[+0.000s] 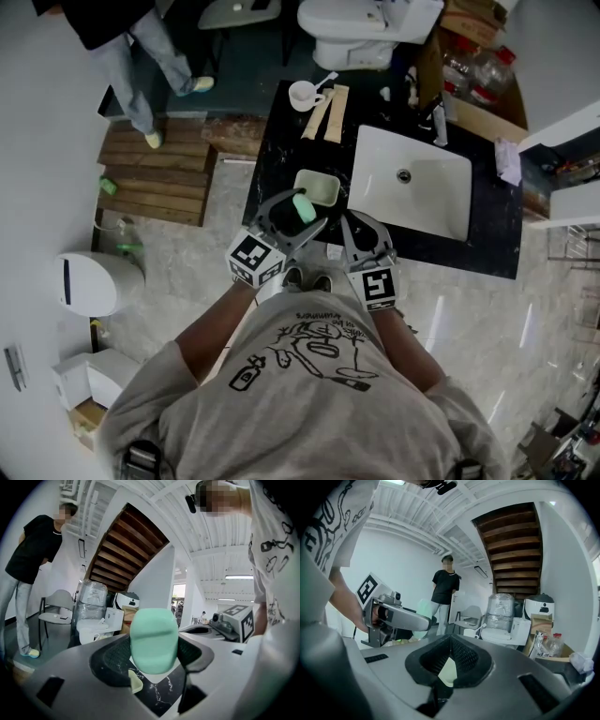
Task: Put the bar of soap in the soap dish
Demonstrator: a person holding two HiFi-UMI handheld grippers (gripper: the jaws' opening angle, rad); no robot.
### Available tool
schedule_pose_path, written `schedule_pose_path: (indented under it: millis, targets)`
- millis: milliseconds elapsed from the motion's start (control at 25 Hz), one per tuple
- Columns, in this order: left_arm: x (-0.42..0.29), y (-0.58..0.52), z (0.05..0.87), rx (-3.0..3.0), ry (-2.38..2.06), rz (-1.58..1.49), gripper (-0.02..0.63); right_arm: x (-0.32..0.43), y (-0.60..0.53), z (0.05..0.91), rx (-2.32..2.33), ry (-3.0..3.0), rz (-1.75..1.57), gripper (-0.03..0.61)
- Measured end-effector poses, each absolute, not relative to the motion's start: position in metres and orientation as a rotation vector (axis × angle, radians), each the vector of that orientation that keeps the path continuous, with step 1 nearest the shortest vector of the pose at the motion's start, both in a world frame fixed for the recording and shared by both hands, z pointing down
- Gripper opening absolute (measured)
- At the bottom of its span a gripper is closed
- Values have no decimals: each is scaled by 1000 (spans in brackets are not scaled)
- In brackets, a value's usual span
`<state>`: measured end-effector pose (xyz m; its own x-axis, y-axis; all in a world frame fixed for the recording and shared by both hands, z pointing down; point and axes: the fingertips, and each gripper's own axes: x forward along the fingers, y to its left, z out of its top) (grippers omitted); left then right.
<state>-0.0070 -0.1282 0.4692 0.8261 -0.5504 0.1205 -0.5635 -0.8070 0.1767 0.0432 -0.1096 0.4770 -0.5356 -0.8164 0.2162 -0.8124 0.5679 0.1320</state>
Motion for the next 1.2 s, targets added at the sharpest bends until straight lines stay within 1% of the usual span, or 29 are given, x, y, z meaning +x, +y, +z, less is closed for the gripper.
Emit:
schedule_pose_path:
  millis: [1200]
  targets:
    - [-14,-147,550,2823,-822,417,279,14,-106,526,1205,-2459,-58,23]
